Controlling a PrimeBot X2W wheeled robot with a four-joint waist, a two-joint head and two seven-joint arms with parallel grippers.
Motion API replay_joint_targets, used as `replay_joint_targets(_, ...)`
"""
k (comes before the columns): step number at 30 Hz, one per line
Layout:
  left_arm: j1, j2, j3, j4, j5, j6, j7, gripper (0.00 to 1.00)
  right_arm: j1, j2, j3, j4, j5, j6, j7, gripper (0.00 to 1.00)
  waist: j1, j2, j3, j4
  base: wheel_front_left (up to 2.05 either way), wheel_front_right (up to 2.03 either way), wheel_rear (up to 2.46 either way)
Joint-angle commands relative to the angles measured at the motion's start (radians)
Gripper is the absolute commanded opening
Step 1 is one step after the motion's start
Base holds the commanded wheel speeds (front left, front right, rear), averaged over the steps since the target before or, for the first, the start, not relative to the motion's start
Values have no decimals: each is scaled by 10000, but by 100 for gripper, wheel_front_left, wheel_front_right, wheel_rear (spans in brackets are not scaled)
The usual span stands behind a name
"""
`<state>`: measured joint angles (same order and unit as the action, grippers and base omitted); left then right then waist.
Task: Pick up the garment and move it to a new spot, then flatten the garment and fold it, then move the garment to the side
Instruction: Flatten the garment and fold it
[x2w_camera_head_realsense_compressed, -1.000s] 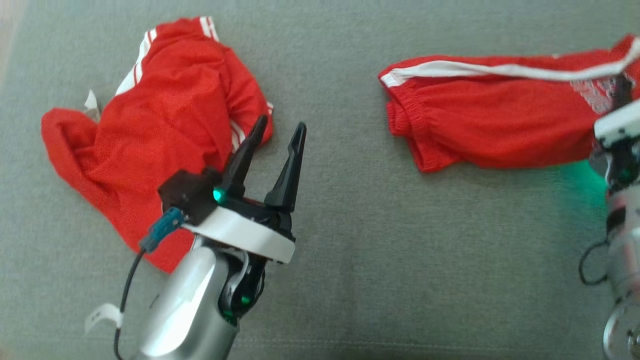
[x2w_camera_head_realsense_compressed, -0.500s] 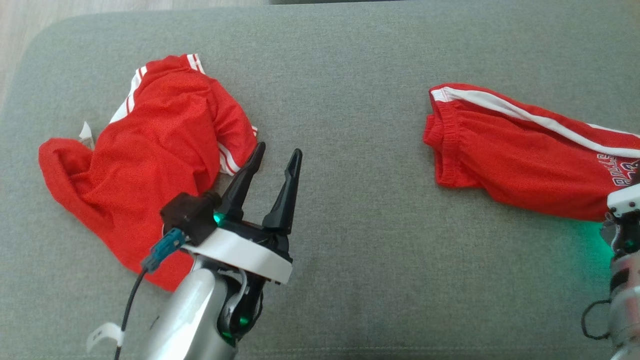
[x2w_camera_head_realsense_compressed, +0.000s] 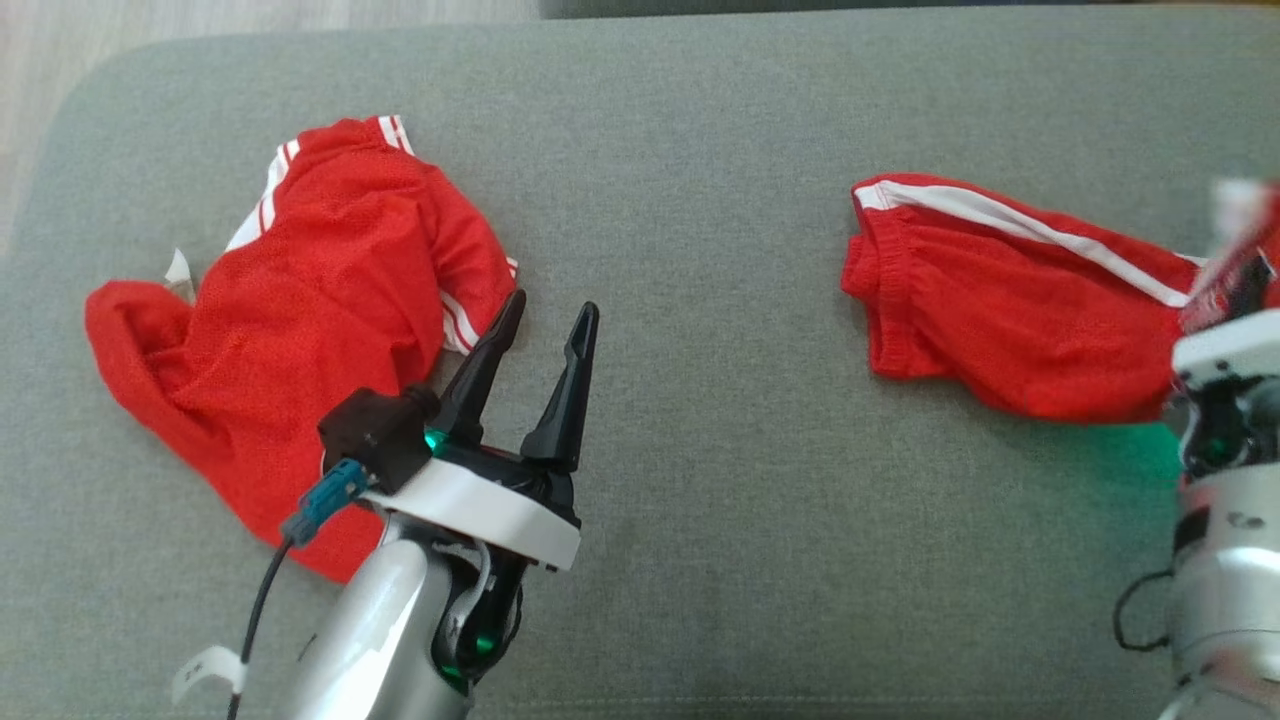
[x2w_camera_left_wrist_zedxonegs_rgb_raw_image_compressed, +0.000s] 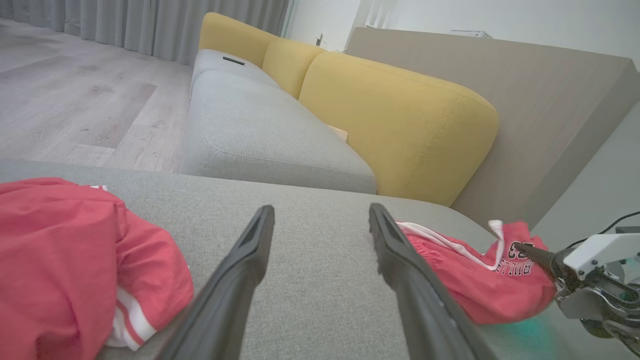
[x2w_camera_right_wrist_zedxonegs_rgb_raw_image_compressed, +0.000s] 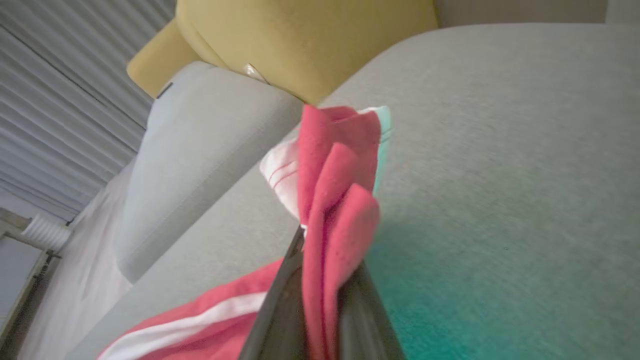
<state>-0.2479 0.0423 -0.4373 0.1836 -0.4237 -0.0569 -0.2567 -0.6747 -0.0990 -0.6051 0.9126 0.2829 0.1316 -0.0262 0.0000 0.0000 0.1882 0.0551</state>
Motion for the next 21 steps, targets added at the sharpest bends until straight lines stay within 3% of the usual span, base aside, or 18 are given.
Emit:
replay_joint_targets(1, -139, 79, 354, -292, 84, -22, -51, 100, -84, 46, 388, -438, 117, -9, -49, 0, 0, 0, -63, 14, 0, 0, 0)
replay_joint_targets(21, 249, 79, 393, -255, -25, 24, -51, 100, 1990, 433, 5275, -3592, 3573, -9, 374, 0, 0, 0, -757, 494, 0, 0, 0)
